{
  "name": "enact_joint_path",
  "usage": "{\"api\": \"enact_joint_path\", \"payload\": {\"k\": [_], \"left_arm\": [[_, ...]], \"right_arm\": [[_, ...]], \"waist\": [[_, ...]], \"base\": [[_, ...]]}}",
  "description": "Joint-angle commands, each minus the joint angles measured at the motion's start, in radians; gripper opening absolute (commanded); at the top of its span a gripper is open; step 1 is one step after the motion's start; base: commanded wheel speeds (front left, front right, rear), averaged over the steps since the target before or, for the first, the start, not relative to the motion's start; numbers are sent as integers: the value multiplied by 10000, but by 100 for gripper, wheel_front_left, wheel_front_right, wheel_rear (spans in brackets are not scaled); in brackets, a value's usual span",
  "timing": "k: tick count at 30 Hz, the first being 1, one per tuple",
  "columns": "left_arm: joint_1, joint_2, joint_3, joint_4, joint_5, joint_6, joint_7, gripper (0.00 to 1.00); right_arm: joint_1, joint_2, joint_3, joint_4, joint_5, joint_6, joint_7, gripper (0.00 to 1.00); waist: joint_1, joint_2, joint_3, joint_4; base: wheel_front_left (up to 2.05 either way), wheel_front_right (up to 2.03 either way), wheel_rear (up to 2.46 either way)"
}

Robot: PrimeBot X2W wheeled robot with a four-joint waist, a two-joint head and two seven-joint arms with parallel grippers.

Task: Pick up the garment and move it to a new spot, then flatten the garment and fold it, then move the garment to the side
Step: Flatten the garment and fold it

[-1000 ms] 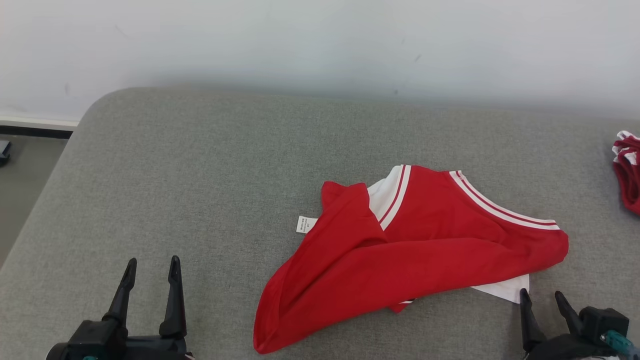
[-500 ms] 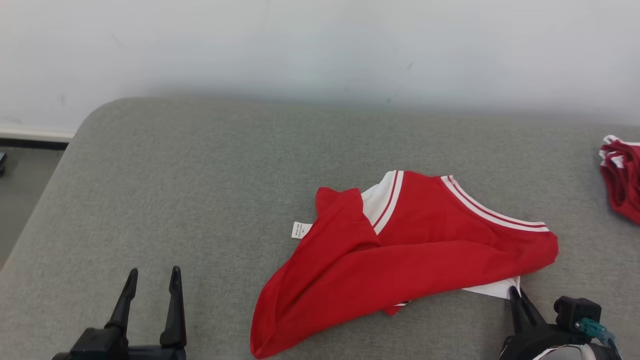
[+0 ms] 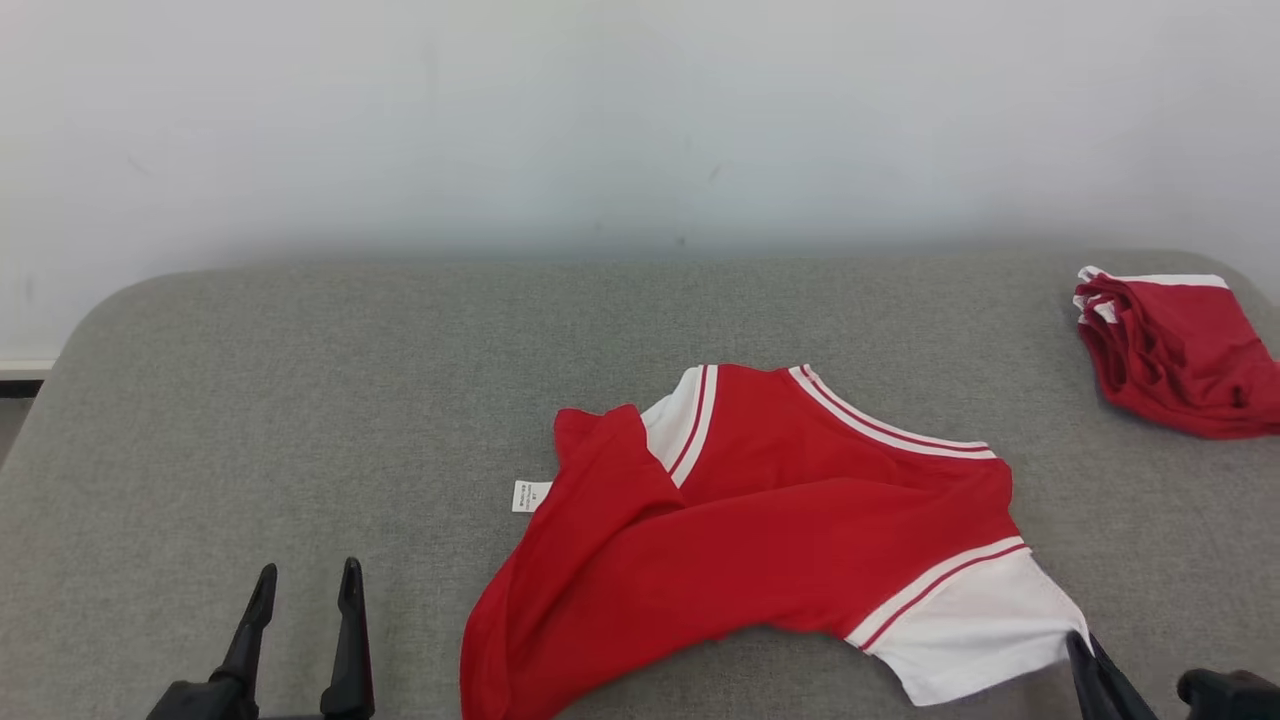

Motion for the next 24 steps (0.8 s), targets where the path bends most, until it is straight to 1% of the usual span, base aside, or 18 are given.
{"api": "enact_joint_path", "payload": {"k": [1, 5, 8, 9, 10, 14, 16, 24], "left_arm": [[99, -27, 38, -34, -40, 12, -32, 100], [143, -57, 103, -64, -55, 12, -32, 100], [123, -59, 106, -33, -73, 12, -32, 100], [105, -45, 109, -24, -79, 12, -32, 100], [85, -29, 106, -8, -86, 12, -32, 100], [21, 47, 76, 28, -123, 12, -32, 100], [175, 1, 63, -75, -6, 12, -32, 100], [225, 150, 153, -5, -92, 12, -32, 100]], "right_arm": [[320, -19, -171, -380, 22, -28, 213, 0], [1456, 268, -816, -2072, -69, -28, 1151, 0], [1999, 428, -1203, -2936, -78, -28, 1696, 0], [2083, 542, -1293, -3168, -43, -28, 1775, 46], [2201, 626, -1348, -3312, -67, -28, 1888, 100], [2311, 791, -1512, -3828, -321, -28, 1854, 100], [2223, 878, -1615, -4085, -637, -28, 1551, 100], [1956, 1132, -1479, -4438, -1100, -28, 638, 100]], "waist": [[1, 0, -58, -136], [1, 0, -25, -238], [1, 0, 3, -251], [1, 0, 8, -248], [1, 0, 9, -238], [1, 0, 9, -176], [1, 0, -26, -118], [1, 0, -171, -12]], "base": [[0, 0, 0], [0, 0, 0], [0, 0, 0], [0, 0, 0], [0, 0, 0], [0, 0, 0], [0, 0, 0], [0, 0, 0]]}}
